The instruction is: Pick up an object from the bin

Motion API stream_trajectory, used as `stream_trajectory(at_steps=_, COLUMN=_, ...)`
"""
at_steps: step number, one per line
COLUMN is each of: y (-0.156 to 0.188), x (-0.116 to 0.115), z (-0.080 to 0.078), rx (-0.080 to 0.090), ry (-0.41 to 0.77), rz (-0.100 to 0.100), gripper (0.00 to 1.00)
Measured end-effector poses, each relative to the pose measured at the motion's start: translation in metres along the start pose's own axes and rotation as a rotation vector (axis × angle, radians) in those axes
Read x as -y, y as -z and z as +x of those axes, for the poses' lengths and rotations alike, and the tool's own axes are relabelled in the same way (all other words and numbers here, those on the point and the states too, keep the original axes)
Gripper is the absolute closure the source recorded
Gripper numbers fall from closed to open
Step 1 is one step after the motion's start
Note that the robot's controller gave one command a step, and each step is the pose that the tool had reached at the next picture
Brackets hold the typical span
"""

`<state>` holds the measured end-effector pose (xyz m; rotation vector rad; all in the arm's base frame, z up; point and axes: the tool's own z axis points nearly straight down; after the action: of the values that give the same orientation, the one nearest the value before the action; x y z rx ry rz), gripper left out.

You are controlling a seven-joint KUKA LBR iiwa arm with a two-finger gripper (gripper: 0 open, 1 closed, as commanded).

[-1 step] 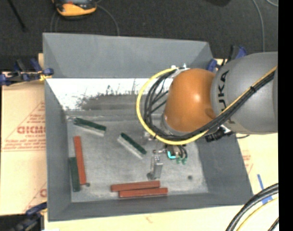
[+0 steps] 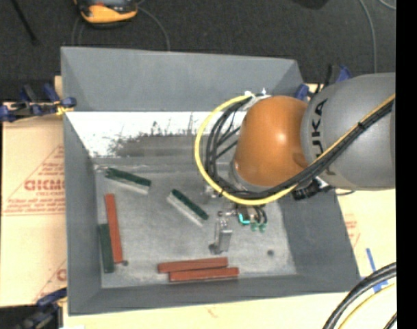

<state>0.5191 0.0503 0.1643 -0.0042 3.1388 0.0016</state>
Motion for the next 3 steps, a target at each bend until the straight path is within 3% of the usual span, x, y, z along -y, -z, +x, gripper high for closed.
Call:
stream_trajectory(at_steps=1, y=-0.034, x=0.002, z=-0.044, rx=0.012, ry=0.043, rz=0.000, gripper=0.00)
stream_trajectory(at_steps=2, y=-0.082, x=0.018, z=-0.046, rx=0.000, ry=0.155, rz=0.001, gripper=1.00)
stream_trajectory(at_steps=3, y=-0.082, x=0.018, z=-0.046, rx=0.000, ry=0.154, rz=0.000, gripper=0.00)
